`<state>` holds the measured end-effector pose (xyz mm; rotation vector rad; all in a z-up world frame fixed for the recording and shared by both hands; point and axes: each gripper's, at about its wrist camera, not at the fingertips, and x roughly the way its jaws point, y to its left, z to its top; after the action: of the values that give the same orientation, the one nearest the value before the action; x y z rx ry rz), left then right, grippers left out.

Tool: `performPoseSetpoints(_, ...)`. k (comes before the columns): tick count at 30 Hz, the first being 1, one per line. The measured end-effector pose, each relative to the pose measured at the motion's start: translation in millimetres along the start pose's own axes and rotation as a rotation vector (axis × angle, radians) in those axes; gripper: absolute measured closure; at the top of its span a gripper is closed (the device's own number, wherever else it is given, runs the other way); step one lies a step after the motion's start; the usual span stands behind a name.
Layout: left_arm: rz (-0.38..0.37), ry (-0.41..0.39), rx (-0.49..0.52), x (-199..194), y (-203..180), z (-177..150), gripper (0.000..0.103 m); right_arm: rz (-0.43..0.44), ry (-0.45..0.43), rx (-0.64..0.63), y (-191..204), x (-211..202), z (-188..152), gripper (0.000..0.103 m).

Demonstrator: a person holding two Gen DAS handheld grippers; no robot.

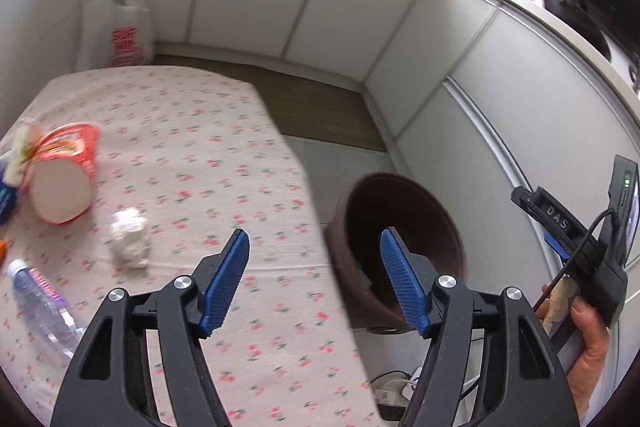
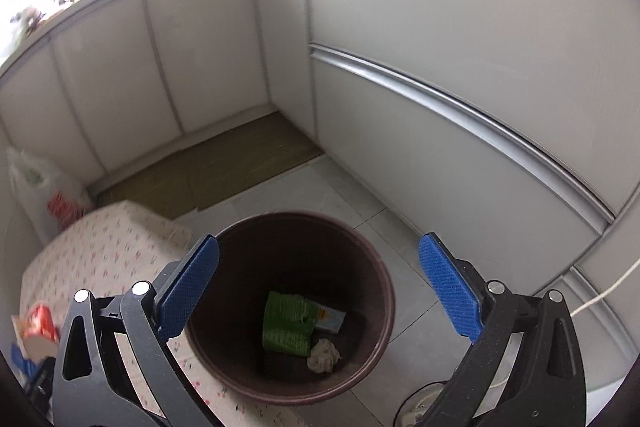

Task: Collect trash
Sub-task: 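Grasp the orange peel with the left tool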

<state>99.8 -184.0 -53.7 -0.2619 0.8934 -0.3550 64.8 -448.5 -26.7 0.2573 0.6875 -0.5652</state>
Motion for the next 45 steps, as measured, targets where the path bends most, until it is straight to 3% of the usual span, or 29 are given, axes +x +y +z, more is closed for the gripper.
performPoseSetpoints(5,0.095,0.002,-0.109,-27,69,-1,0.036,0.072,0.035,-0.114,36,-7,-10,0.007)
performPoseSetpoints(15,0.309,-0.038,-0.223,-83,188,-2,0.036,0.203,0.084,-0.328,125,-21,-38,0.007)
performPoseSetpoints(21,0.415,0.009,-0.267,-95,248,-10,0.036,0.312,0.097,-0.452,189,-40,-67,0.007)
performPoseSetpoints(30,0.52,0.223,-0.176,-74,305,-21,0.036,0.498,0.162,-0.645,291,-70,-126,0.007)
performPoseSetpoints(33,0.542,0.272,-0.133,-64,316,-25,0.036,0.525,0.174,-0.705,315,-77,-144,0.007)
performPoseSetpoints(40,0.571,0.389,0.068,-29,327,-37,0.036,0.559,0.222,-0.791,349,-79,-171,0.007)
performPoseSetpoints(43,0.602,0.386,0.149,-22,328,-39,0.036,0.56,0.237,-0.797,355,-76,-175,0.007)
performPoseSetpoints(45,0.594,0.382,0.153,-21,330,-38,0.044,0.558,0.246,-0.797,357,-73,-177,0.007)
